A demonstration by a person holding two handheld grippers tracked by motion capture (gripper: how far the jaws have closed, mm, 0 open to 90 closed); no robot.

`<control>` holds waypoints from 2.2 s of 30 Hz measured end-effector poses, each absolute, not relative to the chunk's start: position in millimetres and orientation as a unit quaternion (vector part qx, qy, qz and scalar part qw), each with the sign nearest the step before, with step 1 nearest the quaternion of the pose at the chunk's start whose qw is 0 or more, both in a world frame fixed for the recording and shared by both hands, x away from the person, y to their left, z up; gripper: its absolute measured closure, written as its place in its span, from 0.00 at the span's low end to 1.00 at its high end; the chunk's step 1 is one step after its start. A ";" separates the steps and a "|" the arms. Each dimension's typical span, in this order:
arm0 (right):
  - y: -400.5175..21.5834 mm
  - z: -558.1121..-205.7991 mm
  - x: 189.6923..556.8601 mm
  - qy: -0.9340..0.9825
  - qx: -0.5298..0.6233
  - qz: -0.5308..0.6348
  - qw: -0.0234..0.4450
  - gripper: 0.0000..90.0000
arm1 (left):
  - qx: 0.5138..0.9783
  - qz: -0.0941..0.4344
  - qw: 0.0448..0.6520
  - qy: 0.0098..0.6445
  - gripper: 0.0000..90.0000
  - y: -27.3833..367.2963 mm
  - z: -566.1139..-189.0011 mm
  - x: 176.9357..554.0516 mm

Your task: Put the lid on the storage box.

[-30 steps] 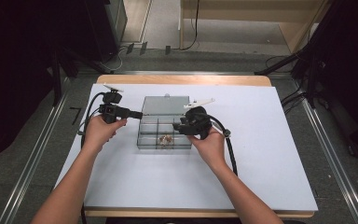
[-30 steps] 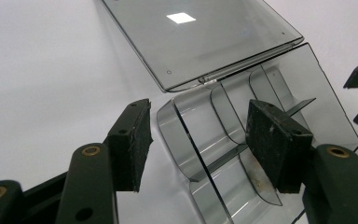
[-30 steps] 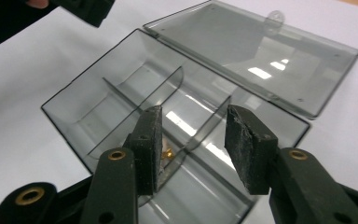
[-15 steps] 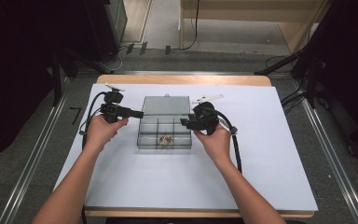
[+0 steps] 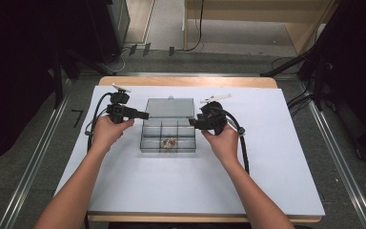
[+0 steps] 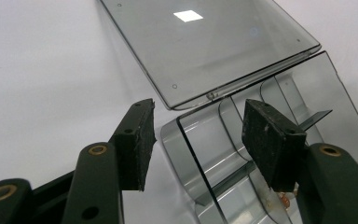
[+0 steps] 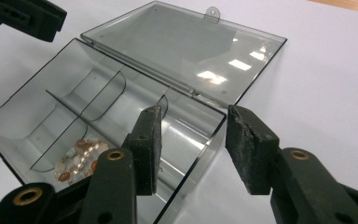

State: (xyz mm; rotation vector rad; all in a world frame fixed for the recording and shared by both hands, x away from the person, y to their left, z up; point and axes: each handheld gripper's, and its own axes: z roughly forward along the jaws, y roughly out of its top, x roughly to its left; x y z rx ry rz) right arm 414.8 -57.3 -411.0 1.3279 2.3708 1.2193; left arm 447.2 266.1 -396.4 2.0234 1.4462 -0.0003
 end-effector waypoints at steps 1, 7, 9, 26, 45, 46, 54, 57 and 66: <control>-58.0 -410.8 416.0 0.790 0.449 0.410 0.079 0.64 | 0.770 0.001 0.320 0.551 0.51 265.3 -396.1 448.3; -59.5 -411.6 425.1 0.783 0.465 0.407 0.071 0.64 | 0.769 0.003 0.320 0.553 0.51 266.0 -394.3 453.2; -58.2 -411.2 428.1 0.784 0.468 0.402 0.073 0.64 | 0.764 0.001 0.325 0.558 0.52 266.3 -393.6 454.6; -52.0 -404.9 454.9 0.781 0.500 0.370 0.059 0.64 | 0.775 0.016 0.289 0.561 0.55 260.0 -392.3 470.1; -41.7 -413.0 476.8 0.780 0.537 0.321 0.034 0.67 | 0.774 0.002 0.268 0.574 0.57 254.2 -393.9 486.9; -40.6 -413.6 478.1 0.779 0.541 0.315 0.033 0.67 | 0.772 -0.004 0.269 0.576 0.57 254.0 -394.0 487.4; -32.4 -415.7 488.4 0.777 0.557 0.293 0.008 0.68 | 0.771 -0.006 0.259 0.582 0.58 253.8 -396.5 491.2; -31.1 -417.3 490.8 0.774 0.563 0.289 0.002 0.68 | 0.769 -0.009 0.255 0.585 0.58 252.5 -398.8 492.3; -29.1 -420.9 499.8 0.771 0.575 0.273 -0.016 0.69 | 0.767 -0.016 0.242 0.593 0.59 249.4 -408.3 497.5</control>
